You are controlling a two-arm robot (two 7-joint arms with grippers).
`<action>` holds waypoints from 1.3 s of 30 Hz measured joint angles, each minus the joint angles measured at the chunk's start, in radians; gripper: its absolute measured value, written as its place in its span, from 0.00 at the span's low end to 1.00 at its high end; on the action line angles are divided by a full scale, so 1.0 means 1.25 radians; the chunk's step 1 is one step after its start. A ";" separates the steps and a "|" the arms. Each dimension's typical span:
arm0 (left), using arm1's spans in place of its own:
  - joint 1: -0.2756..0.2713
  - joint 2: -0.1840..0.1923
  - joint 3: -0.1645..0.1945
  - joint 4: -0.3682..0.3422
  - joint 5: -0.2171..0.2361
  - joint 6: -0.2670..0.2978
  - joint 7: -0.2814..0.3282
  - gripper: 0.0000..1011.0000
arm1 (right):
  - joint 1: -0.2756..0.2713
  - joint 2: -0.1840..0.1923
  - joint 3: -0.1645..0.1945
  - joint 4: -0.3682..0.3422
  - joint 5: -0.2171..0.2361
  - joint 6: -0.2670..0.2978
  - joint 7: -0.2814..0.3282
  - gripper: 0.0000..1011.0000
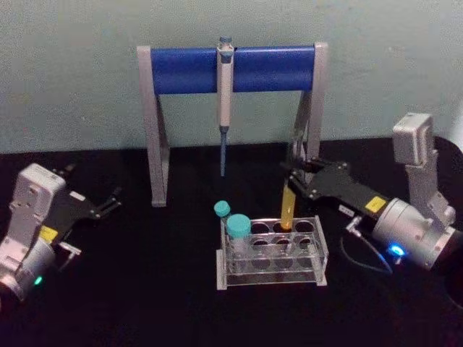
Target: Pick up the test tube from the test tube rack, shake it, then place it back into the test tube rack.
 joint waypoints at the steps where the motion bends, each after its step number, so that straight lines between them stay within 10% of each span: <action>1: 0.000 0.000 0.000 0.000 0.000 0.000 0.000 0.99 | -0.005 0.002 0.007 -0.009 0.006 -0.007 -0.003 0.23; 21: 0.000 0.000 0.000 0.000 0.000 0.000 0.000 0.99 | -0.031 -0.002 0.068 -0.039 -0.004 -0.057 -0.054 0.23; 39: 0.000 0.000 0.000 0.000 0.000 0.000 0.000 0.99 | 0.004 -0.025 0.041 -0.009 -0.030 -0.064 -0.012 0.23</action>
